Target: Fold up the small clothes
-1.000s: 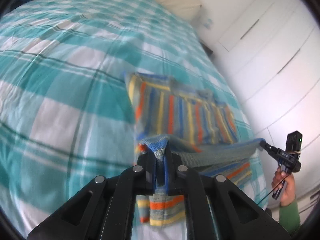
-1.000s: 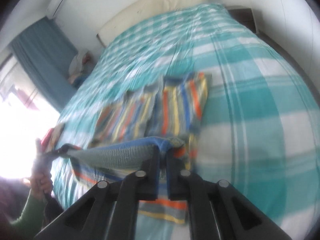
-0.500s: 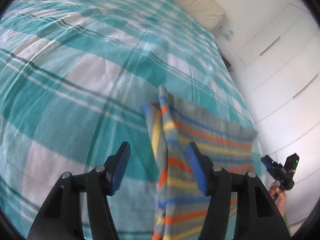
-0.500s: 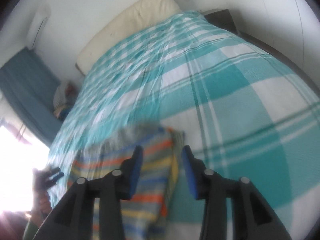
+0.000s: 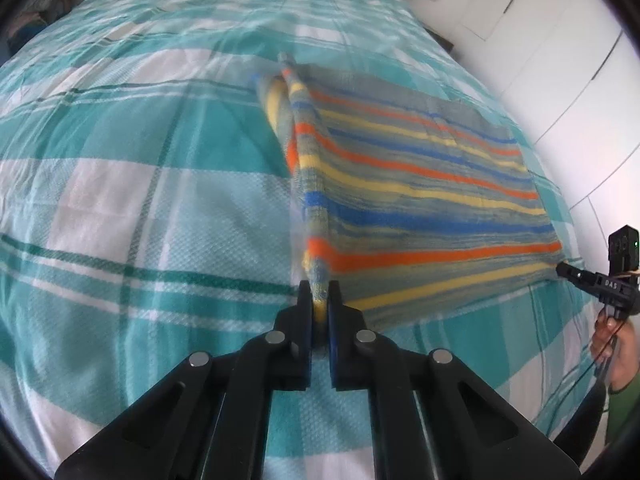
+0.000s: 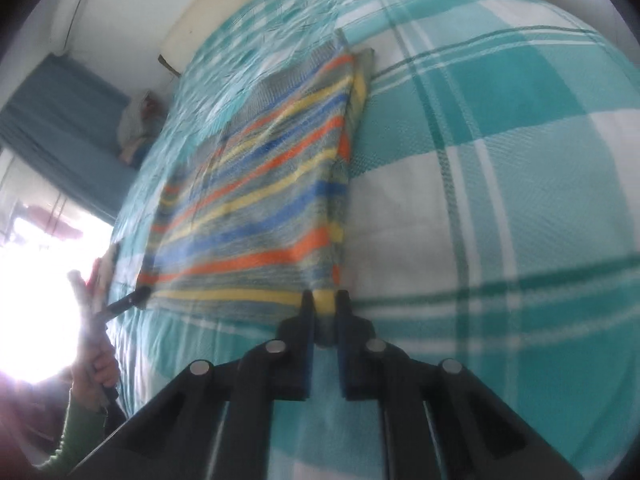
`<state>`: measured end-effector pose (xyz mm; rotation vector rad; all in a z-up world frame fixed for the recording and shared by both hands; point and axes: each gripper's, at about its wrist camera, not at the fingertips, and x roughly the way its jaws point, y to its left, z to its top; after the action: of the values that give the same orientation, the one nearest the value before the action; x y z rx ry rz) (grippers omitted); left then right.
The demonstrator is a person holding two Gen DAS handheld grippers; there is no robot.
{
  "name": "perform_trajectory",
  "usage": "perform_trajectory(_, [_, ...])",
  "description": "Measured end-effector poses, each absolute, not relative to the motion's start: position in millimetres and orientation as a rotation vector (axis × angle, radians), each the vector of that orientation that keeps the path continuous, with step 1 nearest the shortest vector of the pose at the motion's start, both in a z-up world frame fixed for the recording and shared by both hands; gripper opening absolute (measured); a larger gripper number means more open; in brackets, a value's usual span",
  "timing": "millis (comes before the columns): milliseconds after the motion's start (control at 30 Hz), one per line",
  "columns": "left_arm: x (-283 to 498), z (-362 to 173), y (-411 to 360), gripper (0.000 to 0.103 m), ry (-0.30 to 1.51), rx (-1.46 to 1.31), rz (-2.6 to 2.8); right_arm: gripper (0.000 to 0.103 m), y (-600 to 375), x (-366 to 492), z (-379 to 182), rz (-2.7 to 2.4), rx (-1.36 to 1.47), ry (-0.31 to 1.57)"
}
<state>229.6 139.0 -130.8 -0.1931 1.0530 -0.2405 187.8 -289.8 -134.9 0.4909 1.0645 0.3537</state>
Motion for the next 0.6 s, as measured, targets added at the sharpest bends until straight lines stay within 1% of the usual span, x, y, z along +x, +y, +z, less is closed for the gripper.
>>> perform_trajectory(100, [236.6,-146.1,134.1,0.004,1.09,-0.182,-0.219,0.009,-282.9,195.1,-151.3,0.32,0.444,1.114])
perform_trajectory(133, [240.1,-150.0,131.3,0.006,1.087,-0.162,-0.211,0.009,-281.4,197.9,-155.5,0.317,0.44,1.115])
perform_trajectory(167, [240.0,-149.2,131.8,0.011,1.078,-0.159,-0.203,0.009,-280.7,199.0,-155.2,0.319,0.431,1.103])
perform_trajectory(200, [240.0,-146.8,134.4,0.013,1.079,-0.171,-0.197,0.009,-281.6,198.9,-153.3,0.322,0.431,1.094])
perform_trajectory(233, [237.0,-142.1,138.1,0.018,1.082,-0.181,-0.187,0.016,-283.8,196.3,-150.1,0.333,0.446,1.087])
perform_trajectory(267, [230.8,-133.6,141.1,0.026,1.069,-0.168,-0.162,0.02,-288.4,193.1,-146.8,0.339,0.459,1.087])
perform_trajectory(300, [221.6,-121.2,140.9,0.03,1.031,-0.124,-0.128,0.03,-289.6,189.8,-141.8,0.337,0.461,1.08])
perform_trajectory(333, [212.8,-109.4,137.2,0.037,0.981,-0.068,-0.106,0.042,-294.6,184.5,-136.7,0.333,0.46,1.065])
perform_trajectory(367, [205.0,-97.1,129.3,0.042,0.931,-0.007,-0.101,0.046,-301.9,179.8,-130.5,0.324,0.457,1.036])
perform_trajectory(400, [197.9,-85.5,116.8,0.045,0.889,0.048,-0.117,0.049,-308.4,177.8,-125.6,0.319,0.457,1.015])
perform_trajectory(500, [184.1,-64.2,52.3,0.054,0.815,0.174,-0.287,0.049,-323.1,182.1,-117.2,0.321,0.467,0.989])
perform_trajectory(567, [174.6,-66.0,-0.8,0.061,0.792,0.249,-0.432,0.049,-332.2,193.9,-115.0,0.319,0.484,0.972])
perform_trajectory(600, [171.8,-70.6,-24.4,0.062,0.785,0.286,-0.483,0.049,-334.8,199.7,-115.0,0.324,0.496,0.968])
